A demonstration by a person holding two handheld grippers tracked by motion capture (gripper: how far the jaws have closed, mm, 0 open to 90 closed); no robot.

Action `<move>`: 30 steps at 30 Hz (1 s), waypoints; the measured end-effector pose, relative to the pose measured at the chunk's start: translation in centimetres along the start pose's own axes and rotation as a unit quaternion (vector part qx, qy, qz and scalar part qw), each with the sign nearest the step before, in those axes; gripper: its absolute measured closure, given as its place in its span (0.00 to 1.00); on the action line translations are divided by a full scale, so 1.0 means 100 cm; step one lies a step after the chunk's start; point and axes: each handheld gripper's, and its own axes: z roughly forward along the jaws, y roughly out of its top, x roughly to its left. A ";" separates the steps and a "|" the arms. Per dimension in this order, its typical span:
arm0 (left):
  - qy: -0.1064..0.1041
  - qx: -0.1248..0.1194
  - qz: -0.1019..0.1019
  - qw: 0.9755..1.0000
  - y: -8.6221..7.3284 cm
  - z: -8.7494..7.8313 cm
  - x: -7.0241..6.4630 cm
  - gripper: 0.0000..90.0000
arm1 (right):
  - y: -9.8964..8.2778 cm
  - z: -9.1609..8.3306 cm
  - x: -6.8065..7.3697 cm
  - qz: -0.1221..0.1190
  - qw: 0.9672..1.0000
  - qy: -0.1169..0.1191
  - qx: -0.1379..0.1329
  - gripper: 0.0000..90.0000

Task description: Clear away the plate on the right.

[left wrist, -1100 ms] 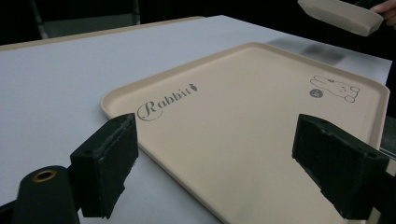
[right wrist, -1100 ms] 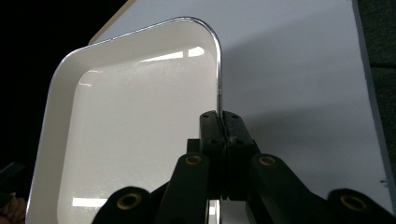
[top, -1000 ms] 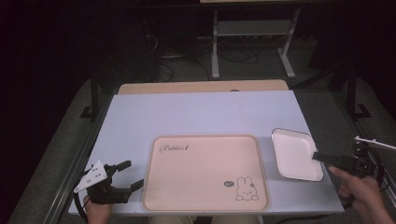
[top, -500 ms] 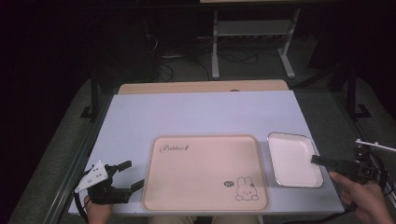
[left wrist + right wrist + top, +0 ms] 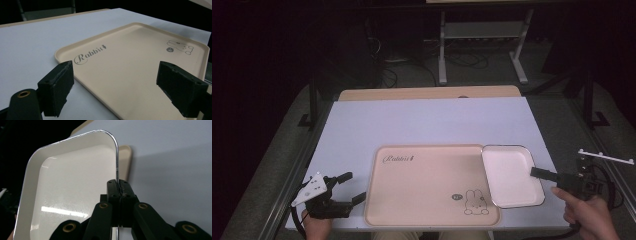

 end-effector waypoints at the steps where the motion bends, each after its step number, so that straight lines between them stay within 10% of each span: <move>1: 0.000 0.000 0.000 1.000 0.000 0.000 0.000 0.15 | 0.001 0.001 0.004 -0.001 1.000 0.007 -0.002 0.99; 16: 0.003 -0.005 -0.003 1.000 -0.001 -0.003 0.002 0.16 | 0.019 0.041 0.076 -0.057 0.998 0.023 0.008 0.98; 30: 0.005 -0.008 -0.005 1.000 -0.001 -0.003 0.002 0.16 | 0.011 0.091 0.080 -0.025 0.999 0.023 0.010 0.98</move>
